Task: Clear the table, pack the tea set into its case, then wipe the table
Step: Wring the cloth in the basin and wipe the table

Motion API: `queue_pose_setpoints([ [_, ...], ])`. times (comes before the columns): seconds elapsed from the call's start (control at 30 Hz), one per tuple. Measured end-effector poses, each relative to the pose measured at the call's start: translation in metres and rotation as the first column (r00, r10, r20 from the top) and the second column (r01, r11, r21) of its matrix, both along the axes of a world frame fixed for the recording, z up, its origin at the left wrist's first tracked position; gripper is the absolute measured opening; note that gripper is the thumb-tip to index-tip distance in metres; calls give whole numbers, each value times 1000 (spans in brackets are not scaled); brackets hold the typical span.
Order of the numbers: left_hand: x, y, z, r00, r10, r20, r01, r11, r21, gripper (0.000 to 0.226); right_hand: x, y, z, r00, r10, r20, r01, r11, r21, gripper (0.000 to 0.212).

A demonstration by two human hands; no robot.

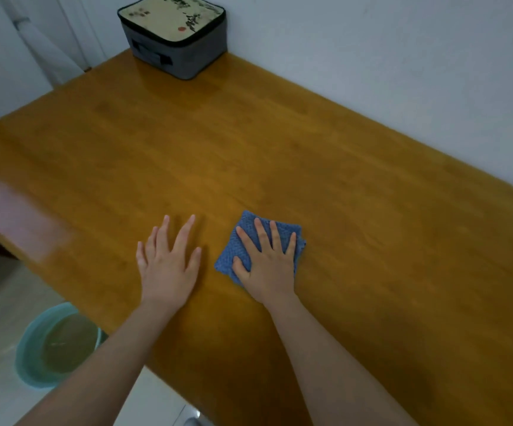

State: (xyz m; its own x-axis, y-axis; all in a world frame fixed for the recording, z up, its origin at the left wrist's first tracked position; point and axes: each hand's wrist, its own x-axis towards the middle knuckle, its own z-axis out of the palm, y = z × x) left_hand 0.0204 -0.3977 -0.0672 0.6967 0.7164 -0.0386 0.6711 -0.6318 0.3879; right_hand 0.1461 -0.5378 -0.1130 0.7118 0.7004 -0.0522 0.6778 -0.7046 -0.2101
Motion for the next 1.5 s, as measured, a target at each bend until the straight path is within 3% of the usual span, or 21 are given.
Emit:
queue_pose_setpoints([
  [0.5, 125, -4, -10, 996, -68, -51, 68, 998, -18, 61, 132, 16, -4, 998, -42, 41, 43, 999, -8, 68],
  [1.03, 197, 23, -17, 976, -143, -162, 154, 986, 62, 63, 234, 27, -5, 994, -87, 70, 89, 996, -31, 62],
  [1.5, 264, 22, -23, 989, -126, -75, 129, 991, 35, 60, 356, 47, 1, 983, -178, 44, 181, 981, -65, 62],
])
